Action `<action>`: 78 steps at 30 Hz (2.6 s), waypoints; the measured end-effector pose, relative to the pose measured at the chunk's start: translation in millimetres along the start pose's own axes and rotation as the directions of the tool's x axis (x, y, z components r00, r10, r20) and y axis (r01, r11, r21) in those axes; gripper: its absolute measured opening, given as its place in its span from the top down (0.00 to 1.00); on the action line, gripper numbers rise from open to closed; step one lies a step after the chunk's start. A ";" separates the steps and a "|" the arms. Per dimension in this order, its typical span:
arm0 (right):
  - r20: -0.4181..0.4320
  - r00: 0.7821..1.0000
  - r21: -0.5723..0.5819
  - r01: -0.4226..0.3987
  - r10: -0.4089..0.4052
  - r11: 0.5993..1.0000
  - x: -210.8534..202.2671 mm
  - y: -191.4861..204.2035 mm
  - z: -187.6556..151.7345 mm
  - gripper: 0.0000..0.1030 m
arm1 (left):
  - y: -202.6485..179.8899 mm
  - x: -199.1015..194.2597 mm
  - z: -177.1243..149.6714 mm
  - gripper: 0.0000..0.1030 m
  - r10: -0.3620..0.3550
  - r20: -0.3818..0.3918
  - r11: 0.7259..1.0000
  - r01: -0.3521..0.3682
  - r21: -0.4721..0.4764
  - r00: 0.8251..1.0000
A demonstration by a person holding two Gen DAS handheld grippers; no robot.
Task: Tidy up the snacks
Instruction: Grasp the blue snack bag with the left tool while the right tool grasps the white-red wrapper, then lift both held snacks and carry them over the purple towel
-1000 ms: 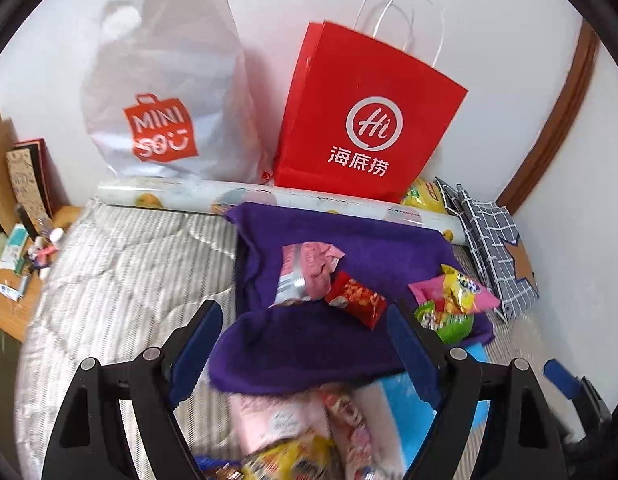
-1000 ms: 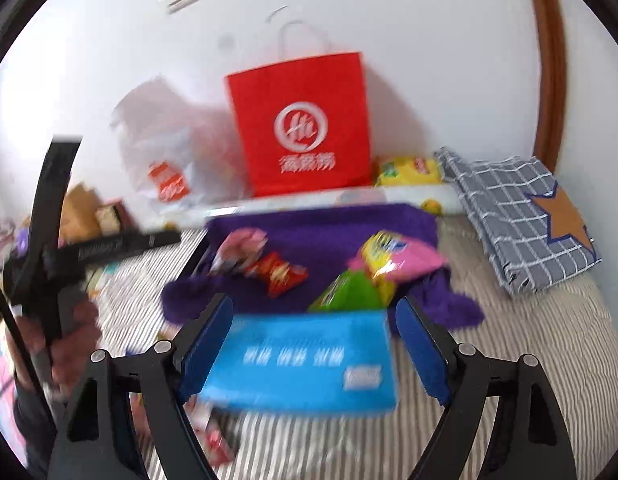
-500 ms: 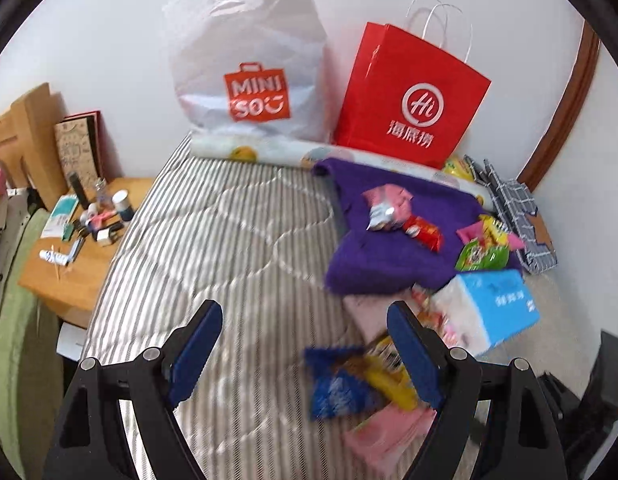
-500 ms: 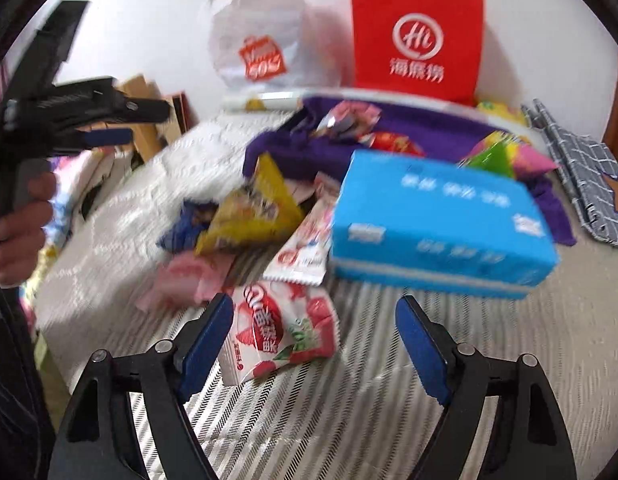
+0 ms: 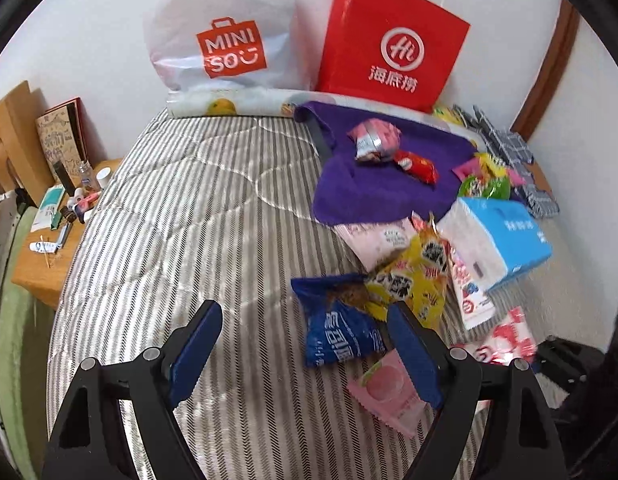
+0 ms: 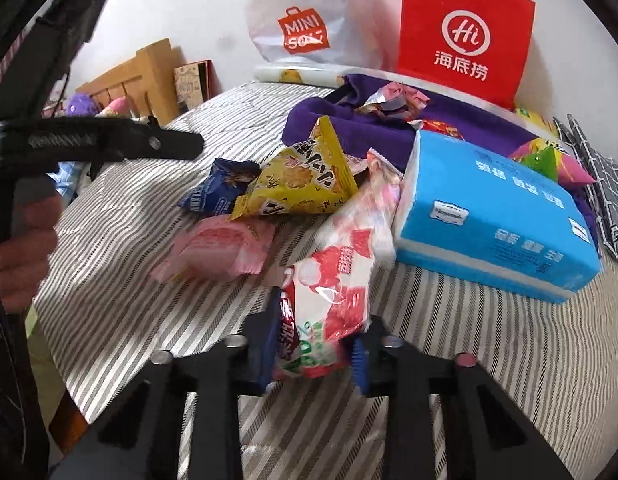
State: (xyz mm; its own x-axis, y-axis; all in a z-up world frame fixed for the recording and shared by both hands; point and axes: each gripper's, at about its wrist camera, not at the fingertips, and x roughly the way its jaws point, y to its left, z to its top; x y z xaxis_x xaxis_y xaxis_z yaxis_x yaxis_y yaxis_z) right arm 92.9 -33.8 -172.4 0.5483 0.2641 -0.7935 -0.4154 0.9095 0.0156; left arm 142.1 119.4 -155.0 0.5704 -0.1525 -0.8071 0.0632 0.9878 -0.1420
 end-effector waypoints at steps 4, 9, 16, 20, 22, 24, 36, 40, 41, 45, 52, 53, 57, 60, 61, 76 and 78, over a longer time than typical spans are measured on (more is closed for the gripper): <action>0.027 1.000 0.048 0.007 -0.008 0.999 -14.2 -13.3 -8.3 0.77 | -7.2 11.8 -4.2 0.23 -0.012 -0.037 1.000 0.013 0.009 0.999; 0.060 0.997 0.136 0.042 -0.050 0.990 -33.4 -37.9 -22.1 0.78 | -19.2 27.7 -7.5 0.29 -0.019 -0.071 1.000 0.020 0.023 0.997; 0.091 0.992 0.228 0.067 -0.090 0.971 -49.3 -68.8 -33.1 0.78 | -31.2 39.2 -7.7 0.60 0.079 -0.042 0.994 -0.075 0.084 0.996; 0.105 0.989 0.262 0.069 -0.100 0.962 -54.5 -81.5 -37.4 0.78 | -30.6 33.5 -8.1 0.62 0.080 -0.033 0.991 -0.076 0.110 0.996; 0.112 0.988 0.278 0.068 -0.103 0.958 -56.9 -88.0 -40.6 0.78 | -28.1 27.7 -8.5 0.62 0.081 -0.013 0.992 -0.079 0.099 0.997; 0.114 0.987 0.299 0.072 -0.110 0.951 -58.4 -96.9 -42.7 0.78 | -25.6 22.0 -8.2 0.62 0.065 0.002 0.995 -0.065 0.080 0.998; 0.110 0.978 0.427 0.113 -0.176 0.897 -76.8 -136.9 -55.4 0.78 | -37.9 -24.8 -12.2 0.62 -0.066 0.125 0.998 0.062 0.032 0.990; 0.127 0.968 0.418 0.145 -0.216 0.897 -90.3 -139.4 -52.4 0.78 | -54.0 -34.8 -14.7 0.62 -0.137 0.132 0.991 0.134 0.030 0.982; 0.136 0.965 0.413 0.150 -0.224 0.898 -94.9 -139.7 -51.0 0.78 | -58.4 -36.8 -15.9 0.62 -0.149 0.136 0.989 0.146 0.033 0.980; 0.165 0.956 0.405 0.160 -0.244 0.900 -111.4 -142.9 -43.2 0.78 | -82.8 -42.0 -17.7 0.62 -0.177 0.143 0.984 0.171 0.056 0.974; 0.219 0.939 0.380 0.168 -0.265 0.910 -131.1 -152.3 -21.8 0.78 | -129.2 -40.6 -9.2 0.62 -0.188 0.159 0.980 0.173 0.102 0.969; 0.229 0.936 0.375 0.167 -0.266 0.912 -133.6 -154.0 -17.6 0.78 | -135.1 -39.8 -6.8 0.62 -0.184 0.165 0.980 0.167 0.111 0.969; 0.263 0.926 0.370 0.161 -0.270 0.915 -139.9 -162.4 -3.1 0.78 | -155.6 -31.7 7.7 0.62 -0.165 0.182 0.980 0.140 0.139 0.970; 0.283 0.920 0.369 0.157 -0.272 0.916 -140.1 -170.0 8.6 0.78 | -166.4 -27.3 22.6 0.62 -0.148 0.200 0.981 0.118 0.153 0.968; 0.286 0.918 0.368 0.158 -0.273 0.916 -139.5 -171.7 11.4 0.78 | -169.0 -26.7 26.5 0.62 -0.137 0.210 0.982 0.104 0.160 0.968; 0.290 0.925 0.335 0.141 -0.245 0.931 -89.7 -198.1 88.1 0.78 | -155.9 9.0 103.8 0.62 -0.111 0.245 0.992 0.092 0.090 0.963; 0.297 0.929 0.330 0.120 -0.223 0.936 -82.4 -199.8 102.3 0.78 | -150.8 15.0 112.5 0.62 -0.114 0.237 0.992 0.099 0.074 0.965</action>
State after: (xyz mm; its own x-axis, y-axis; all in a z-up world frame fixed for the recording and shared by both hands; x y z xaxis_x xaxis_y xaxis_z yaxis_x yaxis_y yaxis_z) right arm 204.9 -204.4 -47.9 0.8172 0.1376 -0.5597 -0.0842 0.9892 0.1203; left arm 233.3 -28.4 -81.3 0.7369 -0.2523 -0.6271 0.1796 0.9675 -0.1782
